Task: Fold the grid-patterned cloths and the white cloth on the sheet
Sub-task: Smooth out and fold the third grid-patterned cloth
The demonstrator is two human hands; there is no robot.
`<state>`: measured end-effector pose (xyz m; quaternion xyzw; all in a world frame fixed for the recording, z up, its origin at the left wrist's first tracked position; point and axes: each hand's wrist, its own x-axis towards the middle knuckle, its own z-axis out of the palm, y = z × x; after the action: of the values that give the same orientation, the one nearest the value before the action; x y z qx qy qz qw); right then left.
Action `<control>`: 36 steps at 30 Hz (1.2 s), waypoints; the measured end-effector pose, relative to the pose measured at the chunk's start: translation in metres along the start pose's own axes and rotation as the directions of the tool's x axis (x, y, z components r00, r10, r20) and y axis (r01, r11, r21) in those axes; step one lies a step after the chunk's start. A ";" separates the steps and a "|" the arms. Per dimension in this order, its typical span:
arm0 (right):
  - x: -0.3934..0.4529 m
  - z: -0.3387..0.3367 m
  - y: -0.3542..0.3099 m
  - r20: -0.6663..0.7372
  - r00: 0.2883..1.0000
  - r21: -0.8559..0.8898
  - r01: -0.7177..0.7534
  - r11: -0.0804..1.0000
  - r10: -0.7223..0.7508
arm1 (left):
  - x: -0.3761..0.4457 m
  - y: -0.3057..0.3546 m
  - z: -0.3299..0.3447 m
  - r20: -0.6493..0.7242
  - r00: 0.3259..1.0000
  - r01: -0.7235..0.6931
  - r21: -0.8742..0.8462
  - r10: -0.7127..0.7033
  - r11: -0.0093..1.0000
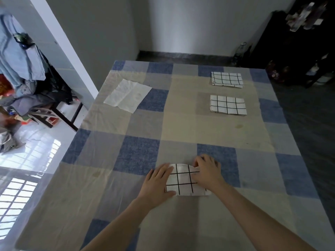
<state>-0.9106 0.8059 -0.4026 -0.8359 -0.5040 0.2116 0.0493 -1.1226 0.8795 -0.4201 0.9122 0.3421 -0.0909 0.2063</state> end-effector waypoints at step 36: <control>0.035 -0.070 0.163 0.102 0.757 0.804 -0.445 0.395 0.646 | 0.179 0.109 -0.047 0.075 0.962 0.211 -0.816 -0.264 0.539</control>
<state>-0.7345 0.7655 -0.3984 -0.8600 -0.0426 0.3183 0.3965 -0.9152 0.9315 -0.3986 0.6609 0.4713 0.0762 0.5791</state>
